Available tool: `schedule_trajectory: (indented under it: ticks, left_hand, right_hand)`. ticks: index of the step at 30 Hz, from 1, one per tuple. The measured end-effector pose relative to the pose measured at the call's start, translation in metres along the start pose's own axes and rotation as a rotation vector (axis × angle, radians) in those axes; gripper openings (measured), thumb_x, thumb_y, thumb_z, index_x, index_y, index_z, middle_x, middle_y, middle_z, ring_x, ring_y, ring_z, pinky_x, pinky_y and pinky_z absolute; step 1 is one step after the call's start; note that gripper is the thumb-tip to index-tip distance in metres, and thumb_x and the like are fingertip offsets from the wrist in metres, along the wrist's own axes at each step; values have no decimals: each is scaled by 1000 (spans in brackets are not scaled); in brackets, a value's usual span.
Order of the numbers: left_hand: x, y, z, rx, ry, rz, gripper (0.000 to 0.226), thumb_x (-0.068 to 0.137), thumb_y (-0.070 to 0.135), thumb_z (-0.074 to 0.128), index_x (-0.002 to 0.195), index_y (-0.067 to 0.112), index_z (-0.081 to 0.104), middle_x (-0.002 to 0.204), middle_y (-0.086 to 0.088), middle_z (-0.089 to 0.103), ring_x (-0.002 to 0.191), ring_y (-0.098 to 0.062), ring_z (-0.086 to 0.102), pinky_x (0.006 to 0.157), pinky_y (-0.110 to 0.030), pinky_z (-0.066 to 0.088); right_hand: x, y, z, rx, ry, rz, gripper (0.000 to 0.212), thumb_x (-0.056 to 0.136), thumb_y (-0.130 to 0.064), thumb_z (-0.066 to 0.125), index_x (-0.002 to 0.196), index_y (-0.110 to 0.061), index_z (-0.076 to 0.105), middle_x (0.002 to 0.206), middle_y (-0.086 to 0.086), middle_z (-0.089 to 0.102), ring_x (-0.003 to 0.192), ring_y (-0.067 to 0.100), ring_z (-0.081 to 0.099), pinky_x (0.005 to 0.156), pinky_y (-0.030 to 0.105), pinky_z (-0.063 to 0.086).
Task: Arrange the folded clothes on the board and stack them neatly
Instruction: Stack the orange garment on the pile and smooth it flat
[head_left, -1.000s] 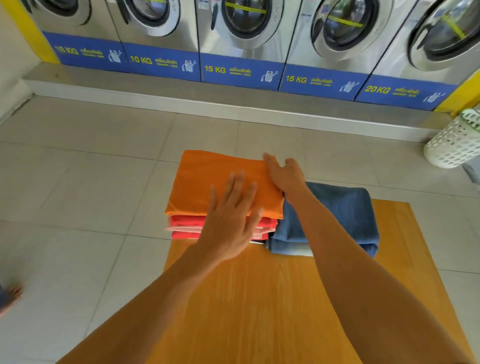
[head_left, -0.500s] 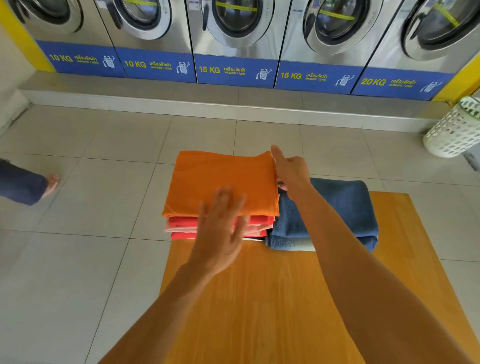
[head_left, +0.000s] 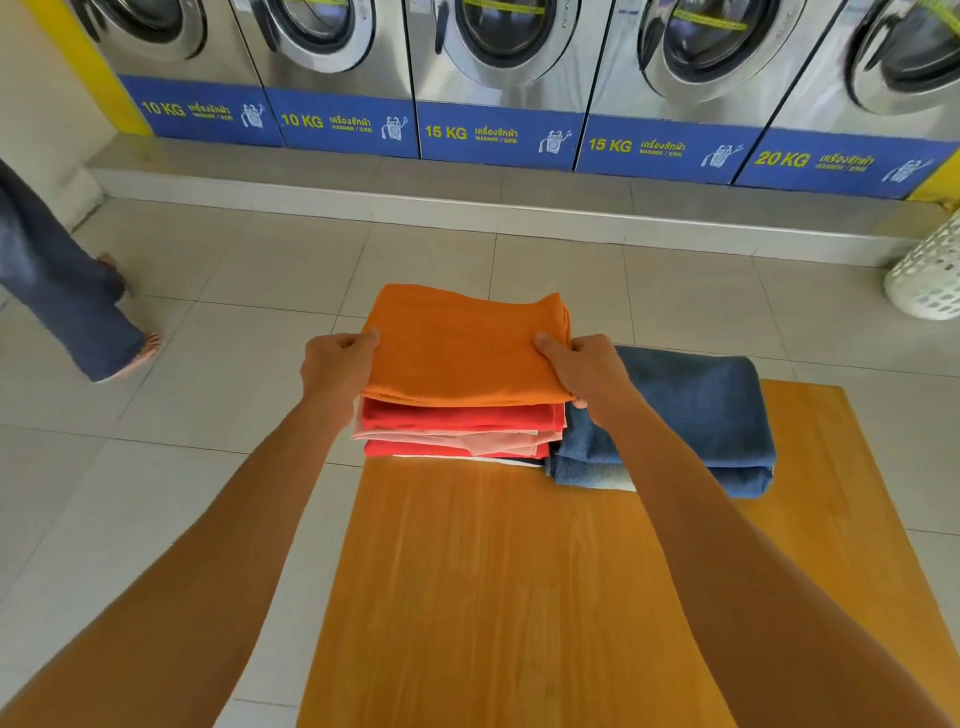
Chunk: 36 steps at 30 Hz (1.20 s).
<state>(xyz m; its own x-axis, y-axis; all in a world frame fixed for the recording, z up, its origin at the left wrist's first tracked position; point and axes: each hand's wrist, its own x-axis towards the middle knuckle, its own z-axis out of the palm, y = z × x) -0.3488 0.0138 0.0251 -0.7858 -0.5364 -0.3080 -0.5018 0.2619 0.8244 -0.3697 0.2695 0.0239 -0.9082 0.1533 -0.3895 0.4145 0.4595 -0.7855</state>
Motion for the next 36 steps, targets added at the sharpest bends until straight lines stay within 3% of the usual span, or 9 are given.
schedule_trajectory:
  ticks: [5, 9, 12, 15, 17, 22, 26, 31, 36]
  left_hand:
    - [-7, -11, -2, -169, 82, -33, 19, 95, 38, 58, 89, 21, 62, 88, 5, 61, 93, -23, 57, 81, -37, 46]
    - [-9, -32, 2, -31, 12, -38, 33, 98, 38, 54, 113, 12, 67, 97, -1, 62, 93, -26, 59, 77, -35, 46]
    - [0, -28, -1, -81, 60, 3, 28, 97, 39, 54, 103, 15, 67, 92, 0, 62, 90, -24, 58, 77, -36, 47]
    - [2, -29, -2, -24, 41, 17, 21, 98, 36, 54, 86, 21, 63, 79, 2, 60, 86, -23, 56, 73, -35, 49]
    - [0, -34, -1, 117, 5, 30, 21, 98, 29, 53, 97, 15, 69, 89, -3, 65, 87, -24, 58, 71, -34, 49]
    - [0, -18, 7, 351, 317, 563, 26, 91, 7, 56, 113, 17, 66, 115, -6, 64, 107, -23, 58, 92, -40, 51]
    - [-12, 10, 55, 524, 80, 922, 28, 96, 19, 50, 120, 15, 64, 132, -8, 60, 127, -26, 51, 111, -43, 37]
    - [-3, -27, 84, 905, -134, 784, 64, 99, 55, 13, 156, 27, 13, 166, -2, 2, 152, -25, -4, 120, -54, -1]
    - [9, -30, 86, 798, -98, 553, 62, 99, 58, 8, 154, 35, -9, 164, 2, -15, 151, -26, -12, 117, -61, -3]
  right_hand:
    - [-5, 8, 7, 63, 113, -85, 38, 96, -44, 58, 79, -10, 59, 70, 5, 58, 64, 18, 55, 54, 27, 43]
    - [-14, 20, 15, 30, 105, -12, 44, 97, -47, 55, 90, -6, 66, 74, 4, 62, 67, 18, 58, 57, 30, 49]
    - [-16, 15, 15, 84, 165, -30, 44, 98, -46, 54, 87, -6, 66, 77, 8, 65, 68, 19, 60, 63, 37, 54]
    - [-21, 17, 15, 40, 145, -19, 39, 99, -45, 54, 77, -13, 58, 69, 2, 58, 64, 16, 56, 52, 27, 43]
    - [-24, 20, 12, -53, 166, -6, 31, 97, -46, 56, 85, -17, 59, 74, -4, 59, 69, 14, 57, 52, 24, 38]
    - [-18, -10, 7, -223, 565, -297, 30, 96, -38, 56, 118, -19, 60, 122, 3, 58, 100, 20, 58, 80, 36, 50]
    - [-2, -36, 46, -533, 440, -623, 34, 101, -30, 43, 123, -15, 65, 136, 6, 59, 132, 25, 48, 111, 44, 38]
    - [8, 5, 72, -898, 164, -471, 61, 103, -48, 16, 156, -19, 25, 166, 6, 17, 154, 24, 7, 123, 51, 0]
    - [7, 11, 72, -842, 195, -448, 66, 101, -56, 13, 159, -24, 18, 167, 4, 10, 154, 23, 3, 124, 49, -3]
